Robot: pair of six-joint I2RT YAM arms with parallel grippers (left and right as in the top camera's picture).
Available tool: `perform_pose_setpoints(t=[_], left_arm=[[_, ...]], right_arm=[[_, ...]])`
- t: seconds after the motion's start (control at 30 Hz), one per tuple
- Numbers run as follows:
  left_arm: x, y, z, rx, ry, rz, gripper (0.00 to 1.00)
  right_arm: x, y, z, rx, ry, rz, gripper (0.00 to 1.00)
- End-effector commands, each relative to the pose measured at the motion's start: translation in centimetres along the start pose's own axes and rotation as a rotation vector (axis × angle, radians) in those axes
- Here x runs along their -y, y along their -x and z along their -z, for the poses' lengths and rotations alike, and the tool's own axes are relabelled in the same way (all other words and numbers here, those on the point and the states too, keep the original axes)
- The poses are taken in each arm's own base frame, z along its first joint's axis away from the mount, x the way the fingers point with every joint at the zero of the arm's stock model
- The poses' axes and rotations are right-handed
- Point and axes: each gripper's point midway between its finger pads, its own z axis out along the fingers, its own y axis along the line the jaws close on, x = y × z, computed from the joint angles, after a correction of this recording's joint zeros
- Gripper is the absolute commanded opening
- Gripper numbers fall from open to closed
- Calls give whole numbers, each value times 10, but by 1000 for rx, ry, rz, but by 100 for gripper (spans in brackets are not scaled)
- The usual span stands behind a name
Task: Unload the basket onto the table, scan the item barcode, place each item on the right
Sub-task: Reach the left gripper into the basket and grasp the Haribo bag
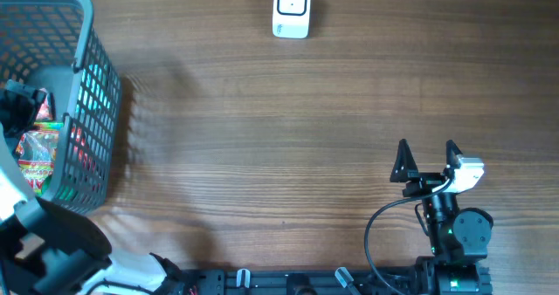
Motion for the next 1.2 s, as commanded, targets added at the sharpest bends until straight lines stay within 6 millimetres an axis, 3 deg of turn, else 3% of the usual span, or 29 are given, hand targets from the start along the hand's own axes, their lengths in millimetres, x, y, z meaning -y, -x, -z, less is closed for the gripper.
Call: perform_pose_setpoints(t=[0.0, 0.13, 0.3, 0.47, 0.6, 0.83, 0.87, 0.9, 0.97, 1.0, 1.17], left_arm=[[-6, 0, -33, -51, 53, -210, 100], [-12, -11, -67, -133, 93, -249, 100], [-39, -3, -83, -113, 264, -280, 100], [-42, -3, -106, -80, 254, -310, 100], [-48, -17, -131, -62, 247, -309, 100], [-44, -30, -144, -73, 197, -297, 100], [-40, -33, -144, -87, 166, -296, 96], [-37, -36, -145, -100, 147, -295, 80], [-36, -38, -145, -108, 140, -294, 17], [-36, -38, -145, -110, 141, -295, 4], [-34, -34, -138, -99, 137, -293, 4]], right_arm=[[1, -1, 0, -1, -11, -1, 99], [1, -1, 0, 0, -11, -1, 99], [1, -1, 0, 0, -11, -1, 100], [1, -1, 0, 0, -11, -1, 100], [1, -1, 0, 0, -11, -1, 100], [1, -1, 0, 0, -11, -1, 100], [1, -1, 0, 0, -11, -1, 100], [1, -1, 0, -1, -11, -1, 100], [1, -1, 0, -2, -11, -1, 100], [1, -1, 0, -1, -11, -1, 100], [1, -1, 0, -2, -11, -1, 100]])
